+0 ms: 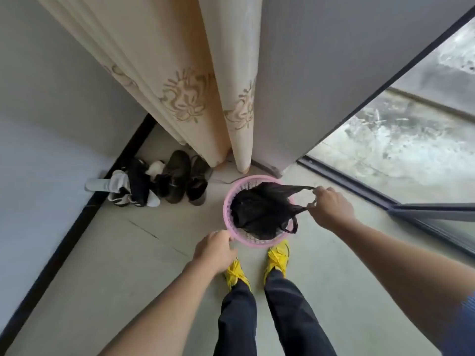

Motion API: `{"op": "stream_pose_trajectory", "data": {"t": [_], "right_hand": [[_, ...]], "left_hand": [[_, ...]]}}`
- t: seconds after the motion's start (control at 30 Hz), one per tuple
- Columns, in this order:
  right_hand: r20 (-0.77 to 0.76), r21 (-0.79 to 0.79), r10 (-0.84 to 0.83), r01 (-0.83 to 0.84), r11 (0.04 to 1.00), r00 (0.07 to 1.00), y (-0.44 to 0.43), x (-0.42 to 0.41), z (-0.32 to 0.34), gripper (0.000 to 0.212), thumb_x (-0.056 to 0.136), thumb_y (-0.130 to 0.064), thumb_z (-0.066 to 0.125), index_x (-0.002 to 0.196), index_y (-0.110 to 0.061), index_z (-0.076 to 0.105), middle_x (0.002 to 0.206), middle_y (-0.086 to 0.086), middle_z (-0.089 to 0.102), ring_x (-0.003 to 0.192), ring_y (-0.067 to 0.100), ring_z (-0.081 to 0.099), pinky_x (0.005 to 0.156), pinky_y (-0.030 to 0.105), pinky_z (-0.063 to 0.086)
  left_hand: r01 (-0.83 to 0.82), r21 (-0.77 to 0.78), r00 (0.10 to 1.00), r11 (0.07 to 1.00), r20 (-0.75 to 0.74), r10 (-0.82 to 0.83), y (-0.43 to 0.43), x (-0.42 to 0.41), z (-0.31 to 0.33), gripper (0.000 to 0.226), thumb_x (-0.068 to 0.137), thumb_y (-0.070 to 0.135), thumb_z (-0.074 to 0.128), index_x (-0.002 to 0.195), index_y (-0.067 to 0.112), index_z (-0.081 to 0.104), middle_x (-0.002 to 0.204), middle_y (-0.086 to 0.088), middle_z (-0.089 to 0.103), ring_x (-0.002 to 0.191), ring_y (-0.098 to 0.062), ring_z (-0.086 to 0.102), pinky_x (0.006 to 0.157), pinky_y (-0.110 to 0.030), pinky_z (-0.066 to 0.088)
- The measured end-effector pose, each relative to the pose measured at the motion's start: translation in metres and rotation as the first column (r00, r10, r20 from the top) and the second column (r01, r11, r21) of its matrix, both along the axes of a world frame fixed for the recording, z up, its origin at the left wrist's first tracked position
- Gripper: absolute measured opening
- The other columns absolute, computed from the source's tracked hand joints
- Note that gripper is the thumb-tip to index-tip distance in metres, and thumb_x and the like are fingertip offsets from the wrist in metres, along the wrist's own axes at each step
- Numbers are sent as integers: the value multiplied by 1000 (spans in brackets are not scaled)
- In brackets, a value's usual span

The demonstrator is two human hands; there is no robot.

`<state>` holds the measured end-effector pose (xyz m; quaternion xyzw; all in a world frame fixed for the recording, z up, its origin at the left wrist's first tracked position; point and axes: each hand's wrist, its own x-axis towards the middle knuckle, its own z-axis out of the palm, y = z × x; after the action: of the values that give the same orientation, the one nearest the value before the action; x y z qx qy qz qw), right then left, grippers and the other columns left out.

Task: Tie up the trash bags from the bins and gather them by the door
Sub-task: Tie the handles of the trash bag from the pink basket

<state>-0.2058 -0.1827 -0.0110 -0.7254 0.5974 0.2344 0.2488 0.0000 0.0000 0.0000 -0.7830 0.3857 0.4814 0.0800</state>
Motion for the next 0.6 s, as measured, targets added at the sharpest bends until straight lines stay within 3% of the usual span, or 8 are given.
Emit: {"op": "stream_pose_trajectory", "data": {"t": [0.13,0.23,0.3,0.4,0.5,0.57,0.6], "right_hand": [[46,37,-424,423,905,904,2,-10,-83,59,86,-35,64,134,-7,43,126,18,55,116,38,53,88,43,46],[211,112,-729,724,680,652,8,-11,-146,63,82,-35,69,131,-6,43,121,15,59,111,35,56,91,43,48],[288,133,-836,845,519,468,14,-10,-177,50,85,-32,66,125,-10,48,112,7,58,102,28,55,88,38,46],[408,206,-888,926,317,213,24,-11,-210,15,92,-24,57,101,-15,63,89,3,60,87,27,55,81,40,48],[422,329,-904,918,223,68,31,-14,-211,29,99,-31,48,80,-18,66,81,8,64,80,31,65,76,43,58],[415,399,-909,891,217,36,34,-17,-203,39,103,-38,41,80,-19,66,80,10,65,71,27,66,64,36,59],[421,414,-906,879,235,45,34,-20,-201,43,103,-40,39,80,-18,67,79,10,66,68,26,65,63,35,58]], "left_hand": [[99,-29,994,995,-32,-100,-6,-23,-81,36,83,26,56,119,20,54,125,-1,54,107,-29,57,83,-37,51],[114,-101,992,988,-37,-118,-13,-34,-146,49,81,26,61,128,21,47,131,0,46,121,-26,49,89,-38,48],[143,-162,989,976,-6,-146,-23,-35,-184,69,79,29,68,139,20,37,139,-1,40,131,-25,38,98,-39,43],[220,-220,975,950,27,-220,-45,-38,-228,102,71,35,78,150,20,15,157,-2,20,143,-24,23,113,-41,31],[260,-203,964,944,-6,-267,-67,-46,-261,125,65,37,83,152,26,-6,163,4,0,150,-20,1,119,-49,14],[303,-180,949,936,-34,-314,-74,-55,-275,132,63,42,83,151,27,-14,162,0,6,150,-20,0,118,-48,11],[315,-159,945,936,-43,-325,-75,-60,-281,131,64,45,81,151,28,-15,159,-6,17,149,-24,8,117,-47,14]]}}
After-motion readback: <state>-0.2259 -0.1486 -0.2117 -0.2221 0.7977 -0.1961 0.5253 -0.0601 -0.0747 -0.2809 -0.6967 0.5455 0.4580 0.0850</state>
